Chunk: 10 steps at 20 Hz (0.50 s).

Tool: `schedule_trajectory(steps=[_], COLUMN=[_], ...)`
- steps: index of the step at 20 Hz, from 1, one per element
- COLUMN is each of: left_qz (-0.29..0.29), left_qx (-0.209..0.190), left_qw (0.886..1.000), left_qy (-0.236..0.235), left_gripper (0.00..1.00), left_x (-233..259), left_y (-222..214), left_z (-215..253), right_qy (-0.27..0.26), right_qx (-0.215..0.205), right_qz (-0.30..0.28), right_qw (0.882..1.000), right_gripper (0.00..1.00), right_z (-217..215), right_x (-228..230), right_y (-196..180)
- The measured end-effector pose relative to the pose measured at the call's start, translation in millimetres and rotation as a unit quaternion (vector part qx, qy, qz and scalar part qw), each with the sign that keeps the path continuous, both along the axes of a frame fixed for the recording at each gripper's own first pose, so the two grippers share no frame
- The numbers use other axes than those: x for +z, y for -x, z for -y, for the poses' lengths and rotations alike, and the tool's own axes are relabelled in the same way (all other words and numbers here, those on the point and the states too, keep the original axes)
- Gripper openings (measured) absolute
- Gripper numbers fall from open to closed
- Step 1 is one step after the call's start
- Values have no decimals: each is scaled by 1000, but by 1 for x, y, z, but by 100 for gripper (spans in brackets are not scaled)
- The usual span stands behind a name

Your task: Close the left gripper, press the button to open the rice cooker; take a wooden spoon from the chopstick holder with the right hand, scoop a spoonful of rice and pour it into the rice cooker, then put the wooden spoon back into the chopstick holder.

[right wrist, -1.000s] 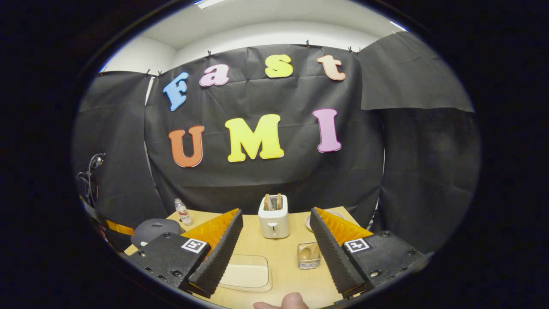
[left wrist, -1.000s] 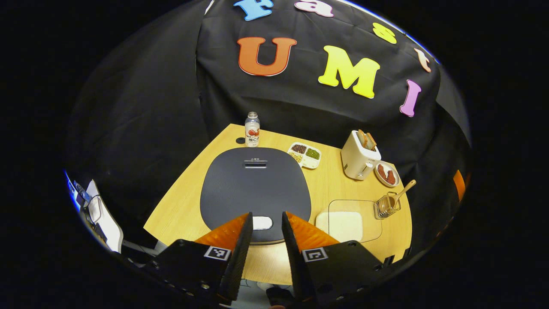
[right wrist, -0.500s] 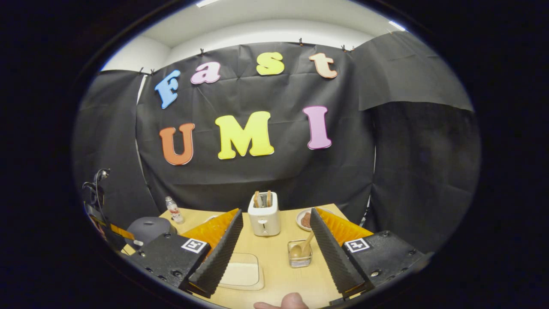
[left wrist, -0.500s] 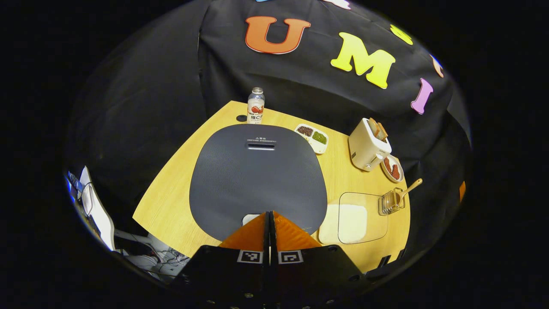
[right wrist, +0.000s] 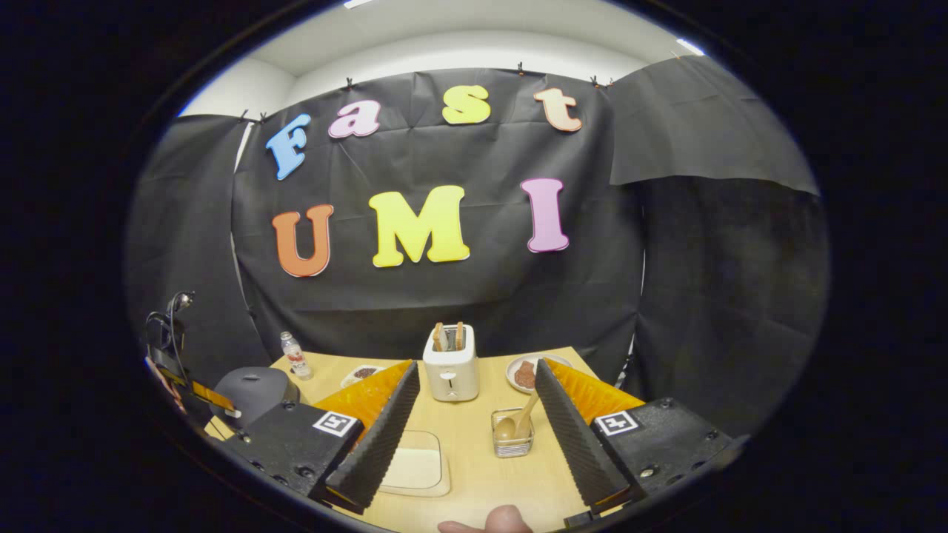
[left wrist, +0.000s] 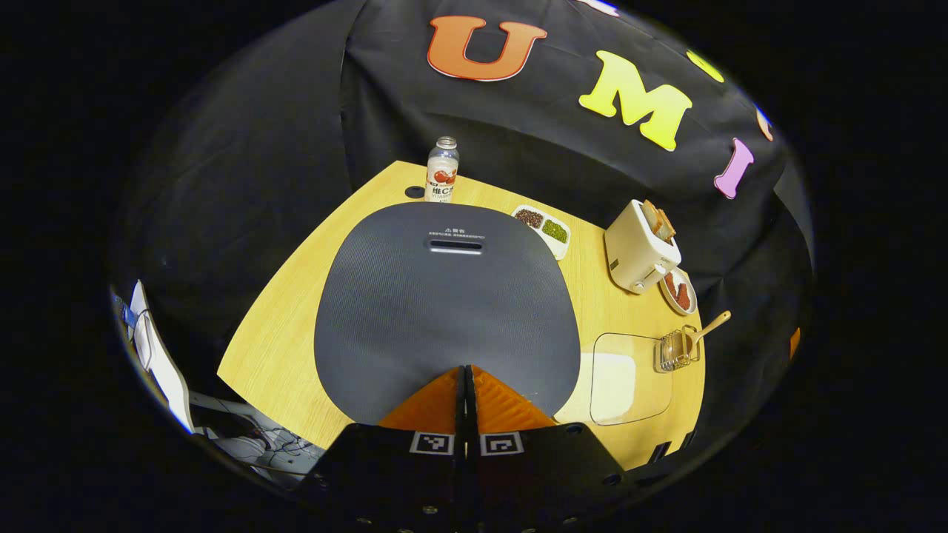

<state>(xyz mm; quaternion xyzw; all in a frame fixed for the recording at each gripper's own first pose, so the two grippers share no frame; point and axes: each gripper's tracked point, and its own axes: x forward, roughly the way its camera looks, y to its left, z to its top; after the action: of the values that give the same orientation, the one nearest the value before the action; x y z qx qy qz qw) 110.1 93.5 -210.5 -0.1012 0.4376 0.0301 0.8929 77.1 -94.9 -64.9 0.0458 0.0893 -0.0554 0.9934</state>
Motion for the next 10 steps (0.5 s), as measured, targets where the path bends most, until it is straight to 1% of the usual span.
schedule_trajectory(steps=[4,6,8,10], left_qz=[-3,-6,-7,8], left_qx=[3,-5,-6,-6], left_qw=[1000,1000,1000,1000], left_qy=[8,9,11,9], left_gripper=[0,0,1,0], left_x=[-1,0,-4,1], left_y=[5,6,6,3], left_z=[0,-1,1,0], right_qy=[-11,-15,-13,-13], right_qx=[7,13,18,20], right_qz=[-10,-18,-17,-10], right_qw=[1000,1000,1000,1000], right_gripper=[100,100,100,100], right_z=[-8,-14,-16,-15], right_x=[-12,-16,-15,-9], right_y=[-1,0,2,3])
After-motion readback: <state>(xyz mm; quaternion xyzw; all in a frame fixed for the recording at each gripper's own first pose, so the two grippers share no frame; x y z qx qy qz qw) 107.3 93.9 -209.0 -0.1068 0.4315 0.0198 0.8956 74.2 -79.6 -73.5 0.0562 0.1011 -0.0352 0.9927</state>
